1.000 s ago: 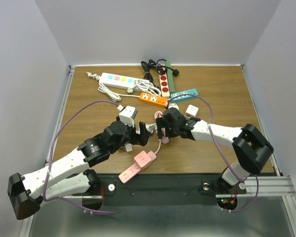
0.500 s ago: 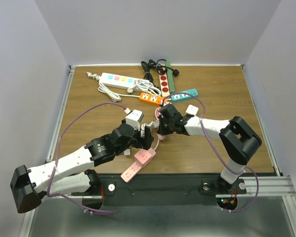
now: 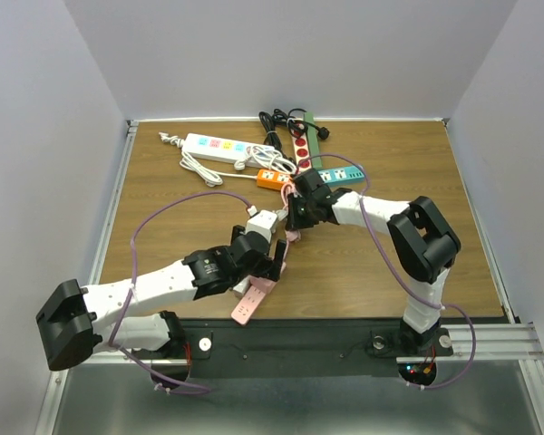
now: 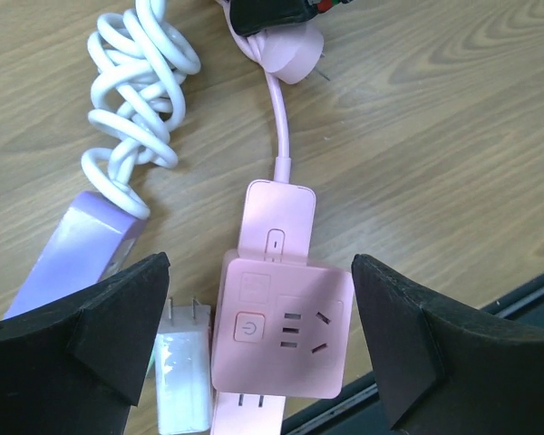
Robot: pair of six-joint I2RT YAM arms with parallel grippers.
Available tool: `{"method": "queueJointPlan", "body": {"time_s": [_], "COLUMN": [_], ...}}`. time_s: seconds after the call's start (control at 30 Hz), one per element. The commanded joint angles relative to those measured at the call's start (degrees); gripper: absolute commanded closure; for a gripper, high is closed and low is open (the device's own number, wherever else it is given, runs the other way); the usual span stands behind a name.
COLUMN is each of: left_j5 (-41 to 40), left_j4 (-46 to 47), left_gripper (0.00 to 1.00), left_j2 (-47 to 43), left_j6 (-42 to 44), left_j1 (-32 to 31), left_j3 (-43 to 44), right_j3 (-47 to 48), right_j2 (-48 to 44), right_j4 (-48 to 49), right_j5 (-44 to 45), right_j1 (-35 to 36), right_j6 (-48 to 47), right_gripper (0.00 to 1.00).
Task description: Insert the plug
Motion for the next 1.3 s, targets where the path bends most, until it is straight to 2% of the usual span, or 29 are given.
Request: {"method": "queueJointPlan", "body": {"time_s": [0.0, 0.37, 0.53, 0.9, 1.2, 1.27], "left_j5": [-4.0, 2.4, 0.6, -0.4, 0.7, 1.3], "left_j4": [0.5, 1.6, -1.7, -2.0, -3.3, -3.4], "left_gripper": [0.06, 0.06, 0.06, 0.07, 0.09, 0.13], "left_j2": [1.5, 5.0, 7.2, 8.4, 8.0, 8.3], "left_j6": [1.2, 0.9, -0.6, -2.3, -3.5, -3.4], "left_j1": [-0.2, -0.2, -0.3, -0.4, -1.3, -1.3], "left_j3": [3.7, 5.6, 6.4, 4.1, 2.5, 2.1], "right_j3": [3.8, 7.5, 7.7, 7.6, 8.0, 8.0], "right_j2": [4.4, 8.1, 8.1, 8.4, 8.7, 8.8], "right_j4": [3.9, 3.6, 3.4, 3.5, 3.3, 3.3], "right_j5": [8.5, 7.7, 6.8, 6.5, 6.8, 6.8], "right_j1": [-5.3, -7.6, -7.7, -7.9, -8.5, -8.5], "right_j6": [-4.7, -5.5, -5.5, -5.2, -5.1, -5.0], "right_gripper": [1.0, 1.0, 1.0, 1.0, 1.0, 1.0]}}
